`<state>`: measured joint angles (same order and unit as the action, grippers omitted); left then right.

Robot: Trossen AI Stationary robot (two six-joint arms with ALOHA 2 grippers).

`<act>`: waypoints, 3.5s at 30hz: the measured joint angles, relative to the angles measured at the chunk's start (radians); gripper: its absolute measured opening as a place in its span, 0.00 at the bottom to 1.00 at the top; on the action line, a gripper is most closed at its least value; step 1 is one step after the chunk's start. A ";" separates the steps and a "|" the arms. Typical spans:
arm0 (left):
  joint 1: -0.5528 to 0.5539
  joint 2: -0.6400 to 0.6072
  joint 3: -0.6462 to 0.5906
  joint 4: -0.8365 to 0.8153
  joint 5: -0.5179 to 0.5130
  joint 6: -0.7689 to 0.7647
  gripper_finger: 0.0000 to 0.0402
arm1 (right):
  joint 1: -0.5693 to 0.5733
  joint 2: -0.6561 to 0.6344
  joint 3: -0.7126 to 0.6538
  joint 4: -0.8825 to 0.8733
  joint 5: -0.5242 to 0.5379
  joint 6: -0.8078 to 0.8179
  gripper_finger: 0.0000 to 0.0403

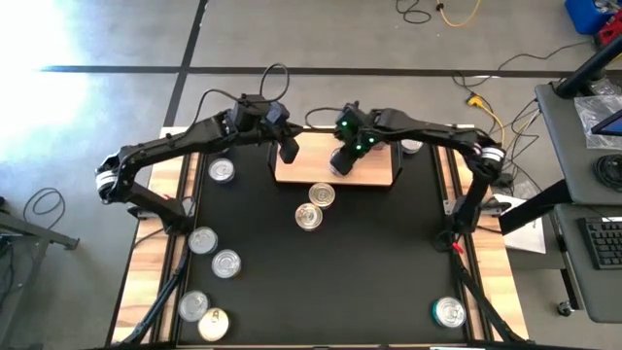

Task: Stack canned seafood by type on shelf
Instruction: Adjust the tuna cans on the shelf, then put the yellow-blue tuna can on the shelf

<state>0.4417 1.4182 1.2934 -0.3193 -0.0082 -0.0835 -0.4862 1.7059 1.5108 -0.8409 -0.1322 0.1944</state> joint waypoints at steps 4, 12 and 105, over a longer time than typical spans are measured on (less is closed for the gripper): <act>-0.019 -0.031 0.000 -0.006 -0.003 0.001 0.00 | 0.000 0.048 0.001 -0.013 0.000 -0.008 0.03; -0.026 -0.093 0.000 -0.038 -0.010 0.019 0.00 | 0.001 0.048 0.007 -0.194 0.070 -0.115 0.03; -0.115 -0.116 0.009 -0.234 -0.212 -0.041 0.00 | -0.289 0.077 0.459 -0.459 0.256 -0.549 0.03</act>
<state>0.3269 1.3021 1.3025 -0.5530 -0.2206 -0.1241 -0.7750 1.7824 1.9702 -1.3000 0.1239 -0.3550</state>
